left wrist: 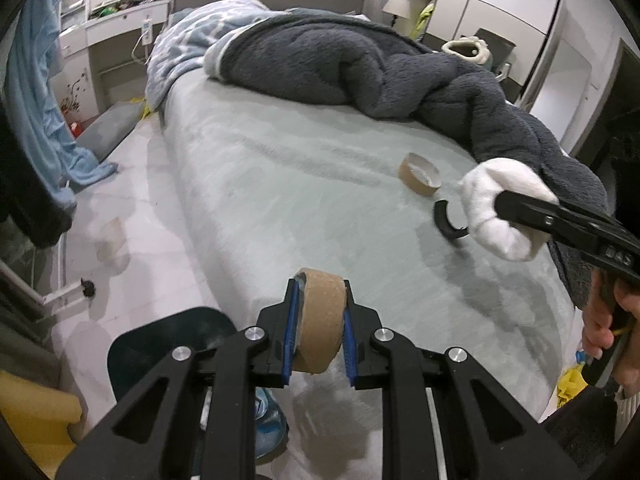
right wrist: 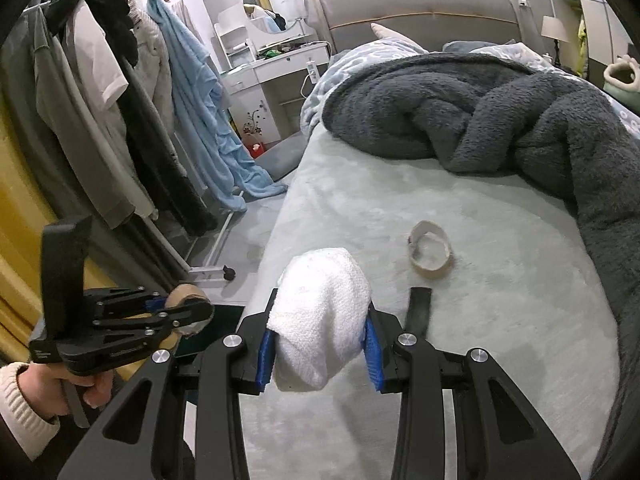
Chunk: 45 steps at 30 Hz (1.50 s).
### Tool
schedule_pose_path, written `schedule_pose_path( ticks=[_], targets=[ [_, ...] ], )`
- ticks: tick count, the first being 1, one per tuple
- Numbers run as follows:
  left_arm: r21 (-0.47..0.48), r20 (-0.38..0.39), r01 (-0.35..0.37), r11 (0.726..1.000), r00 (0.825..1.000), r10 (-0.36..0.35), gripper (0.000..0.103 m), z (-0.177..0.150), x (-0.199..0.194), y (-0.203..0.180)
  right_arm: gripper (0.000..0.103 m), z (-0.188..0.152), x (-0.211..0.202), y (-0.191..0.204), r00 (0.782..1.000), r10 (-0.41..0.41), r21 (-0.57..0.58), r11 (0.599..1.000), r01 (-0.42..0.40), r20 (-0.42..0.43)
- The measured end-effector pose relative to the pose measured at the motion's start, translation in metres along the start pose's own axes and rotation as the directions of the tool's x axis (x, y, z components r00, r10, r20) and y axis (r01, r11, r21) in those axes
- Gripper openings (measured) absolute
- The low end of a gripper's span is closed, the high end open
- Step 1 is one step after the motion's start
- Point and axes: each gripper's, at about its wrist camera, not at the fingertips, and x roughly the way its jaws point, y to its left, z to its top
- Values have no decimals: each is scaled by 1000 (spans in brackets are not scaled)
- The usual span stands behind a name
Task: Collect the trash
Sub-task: 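Carry the towel ball with the right gripper while the left carries the tape roll to the bin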
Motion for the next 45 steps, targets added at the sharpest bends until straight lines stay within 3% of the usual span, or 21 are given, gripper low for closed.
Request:
schedule_pose_path(
  ticks=[12,27,35,45],
  targets=[
    [-92,-98,-49,995,994,40,21,-25,18,42,37,-2,2,38,999,51,-1,999,-51,16],
    [-212,-212,-87,973,976,41,21,-50,30,101,37,7,45,81,996,81,-87,993,-84,-39],
    [-310,-295,-121,943,955,25,21,-71,38,141,37,12,72,108,991,118,-117,985,-125,-71],
    [-346,-388,-140,928,922,-6,21,-97,48,176,37,14,109,146,977,174,-147,970,-192,-127]
  ],
)
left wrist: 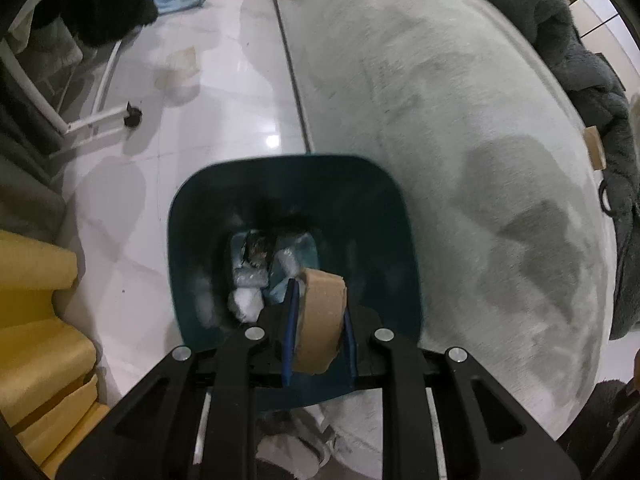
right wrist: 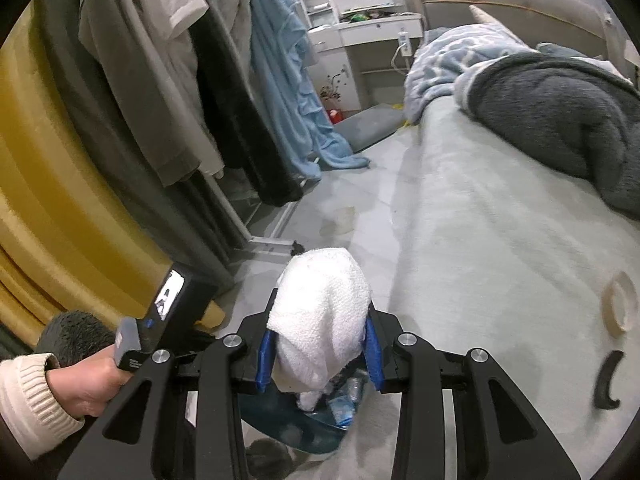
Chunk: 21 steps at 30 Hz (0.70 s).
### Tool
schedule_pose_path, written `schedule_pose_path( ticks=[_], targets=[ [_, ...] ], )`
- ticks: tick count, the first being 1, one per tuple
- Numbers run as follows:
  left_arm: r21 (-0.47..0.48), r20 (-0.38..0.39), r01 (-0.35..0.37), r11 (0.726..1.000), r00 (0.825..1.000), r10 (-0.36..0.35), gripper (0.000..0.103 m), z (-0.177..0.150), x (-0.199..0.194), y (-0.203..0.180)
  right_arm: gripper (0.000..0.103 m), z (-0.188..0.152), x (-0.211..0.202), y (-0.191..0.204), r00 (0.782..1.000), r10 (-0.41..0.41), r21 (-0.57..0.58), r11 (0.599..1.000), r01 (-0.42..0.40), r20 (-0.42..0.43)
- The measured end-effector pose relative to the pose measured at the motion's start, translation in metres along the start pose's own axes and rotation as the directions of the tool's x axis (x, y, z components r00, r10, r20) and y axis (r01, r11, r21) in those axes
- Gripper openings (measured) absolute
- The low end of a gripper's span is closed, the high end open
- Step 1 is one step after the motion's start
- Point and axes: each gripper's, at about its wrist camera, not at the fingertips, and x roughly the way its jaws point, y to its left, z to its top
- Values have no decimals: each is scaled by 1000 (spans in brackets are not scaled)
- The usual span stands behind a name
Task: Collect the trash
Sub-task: 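Carry the towel ball with the right gripper while the left carries the tape roll to the bin, then open the left gripper to drop the brown tape roll into the bin, then open the right gripper to drop the white towel ball into the bin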
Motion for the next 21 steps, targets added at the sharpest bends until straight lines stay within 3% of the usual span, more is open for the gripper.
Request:
schedule_pose_path(
  ticks=[9,11,15,21],
  targets=[
    [-22,-66,12,1000,998,-14,23,-7,12,25,37,1,43,14,997,31,-26,999,-33,-73],
    [-29,-66,13,999,998,-15,27,-6,12,29,37,0,51,10,995,34,-24,999,-36,-91],
    [-32,-53,13,999,998,-15,49,-7,7,34,37,-6,75,4,991,29,-16,999,-31,-134],
    [-39,-9,15,999,1000,-15,64,-7,-6,42,37,-10,96,-1,983,13,-6,1000,-14,-182]
  ],
)
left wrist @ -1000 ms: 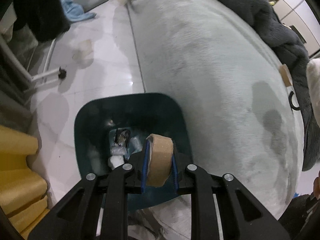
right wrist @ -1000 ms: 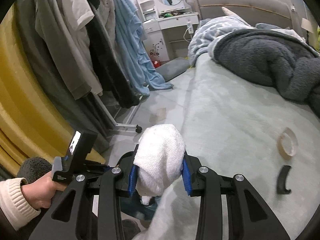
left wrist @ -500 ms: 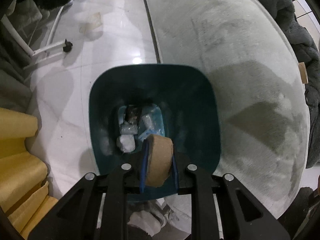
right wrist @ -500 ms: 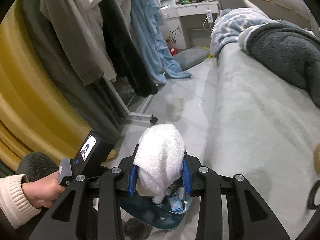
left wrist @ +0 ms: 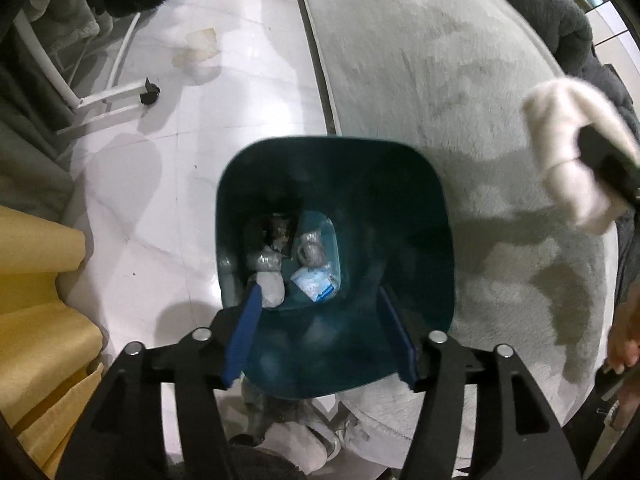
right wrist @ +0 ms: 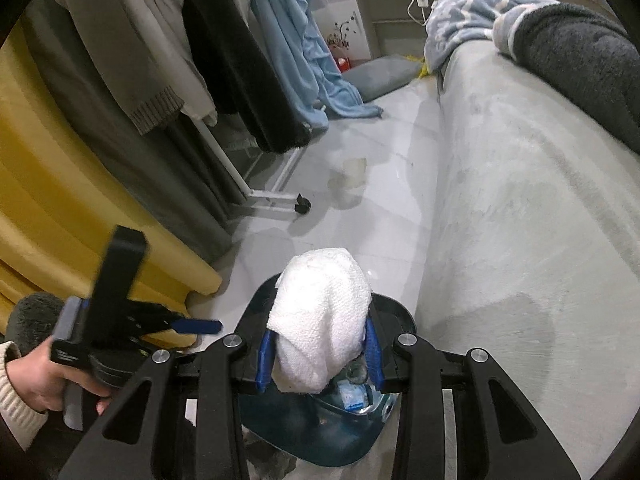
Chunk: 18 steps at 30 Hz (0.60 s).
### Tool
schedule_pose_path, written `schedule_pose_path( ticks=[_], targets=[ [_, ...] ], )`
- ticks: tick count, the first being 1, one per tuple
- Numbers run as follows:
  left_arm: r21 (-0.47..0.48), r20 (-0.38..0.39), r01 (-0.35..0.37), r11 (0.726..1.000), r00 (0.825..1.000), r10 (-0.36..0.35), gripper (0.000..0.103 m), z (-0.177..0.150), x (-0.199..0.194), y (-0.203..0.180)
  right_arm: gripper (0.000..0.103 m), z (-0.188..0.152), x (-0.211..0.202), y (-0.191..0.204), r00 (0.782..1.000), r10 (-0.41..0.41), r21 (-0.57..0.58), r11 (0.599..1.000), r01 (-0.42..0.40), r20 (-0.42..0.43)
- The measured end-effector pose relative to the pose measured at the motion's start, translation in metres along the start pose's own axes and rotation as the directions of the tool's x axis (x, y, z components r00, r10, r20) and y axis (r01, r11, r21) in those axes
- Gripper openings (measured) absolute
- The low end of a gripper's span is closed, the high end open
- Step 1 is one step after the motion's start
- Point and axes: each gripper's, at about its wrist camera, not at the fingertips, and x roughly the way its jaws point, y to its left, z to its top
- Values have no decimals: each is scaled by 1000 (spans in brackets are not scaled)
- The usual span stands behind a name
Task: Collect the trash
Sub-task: 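Open the right gripper to drop the white towel ball into the bin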
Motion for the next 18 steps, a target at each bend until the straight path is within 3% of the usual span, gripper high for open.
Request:
schedule_pose_path(
  ticks=[4,9,18],
  targets=[
    [-2,78,-10,1000,997,10,70,2,-18,3,37,0,10,2,1000,-3,0,1000,3,-28],
    [-6,204,-27,1000,979,27,74,5,-46,5,40,-4,23,5,998,-15,-3,1000,15,-65],
    [51,427,-38,998,904,13,76,5,-96,-6,45,-15,50,12,989,-33,-19,999,31,-142]
  ],
)
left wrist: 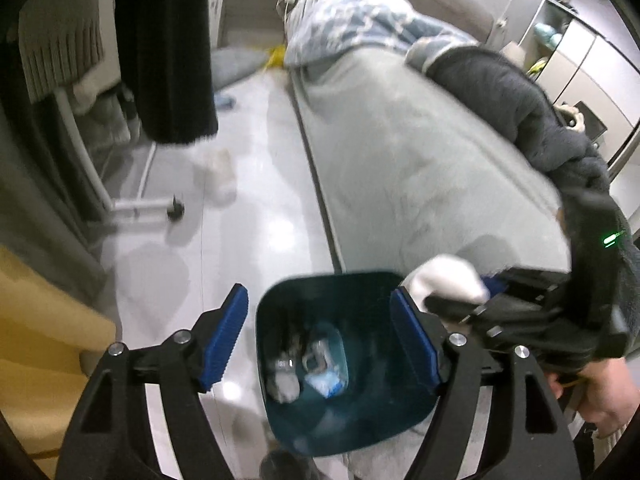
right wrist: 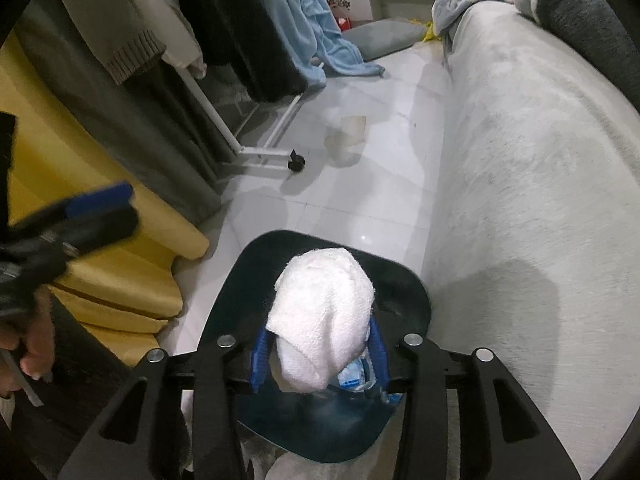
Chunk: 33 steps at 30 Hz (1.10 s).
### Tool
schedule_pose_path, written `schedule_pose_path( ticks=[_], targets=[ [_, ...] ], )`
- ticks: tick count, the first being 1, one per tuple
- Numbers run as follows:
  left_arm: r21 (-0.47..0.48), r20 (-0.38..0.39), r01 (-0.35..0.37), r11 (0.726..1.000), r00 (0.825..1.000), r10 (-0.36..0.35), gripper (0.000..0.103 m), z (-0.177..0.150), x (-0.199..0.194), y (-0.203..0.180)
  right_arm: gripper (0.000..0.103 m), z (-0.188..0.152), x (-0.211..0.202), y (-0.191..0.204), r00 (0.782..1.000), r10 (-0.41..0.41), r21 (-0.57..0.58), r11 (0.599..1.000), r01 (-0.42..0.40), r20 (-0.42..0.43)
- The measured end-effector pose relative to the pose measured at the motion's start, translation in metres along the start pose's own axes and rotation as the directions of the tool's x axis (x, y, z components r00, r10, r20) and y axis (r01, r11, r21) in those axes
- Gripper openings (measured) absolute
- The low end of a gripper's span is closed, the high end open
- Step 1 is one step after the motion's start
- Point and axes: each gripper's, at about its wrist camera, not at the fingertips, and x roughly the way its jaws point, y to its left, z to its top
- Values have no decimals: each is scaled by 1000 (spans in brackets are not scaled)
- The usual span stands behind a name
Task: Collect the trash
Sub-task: 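Open the right gripper to drop the white towel ball into the bin, then move both grippers from the bin back over the bed toward the last items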
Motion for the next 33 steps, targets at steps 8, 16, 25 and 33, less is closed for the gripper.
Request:
schedule_pose_path(
  ticks=[8,16,25,33],
  targets=[
    [102,148,8,995,989,-23,79,12,-27,-26,71,-2,13,3,999,1,-6,1000,-1,-41],
    [153,262,24,988,963,-64,83,18,-54,-41,78,7,-1,4,1000,10,-9,1000,-10,-13],
    [202,360,55,978,924,-126,93,29,-86,-74,84,16,-55,4,993,-14,-35,999,18,116],
    [239,403,55,969,903,-150,95,30,-93,-105,85,9,-101,-20,972,-48,12,999,46,231]
  ],
)
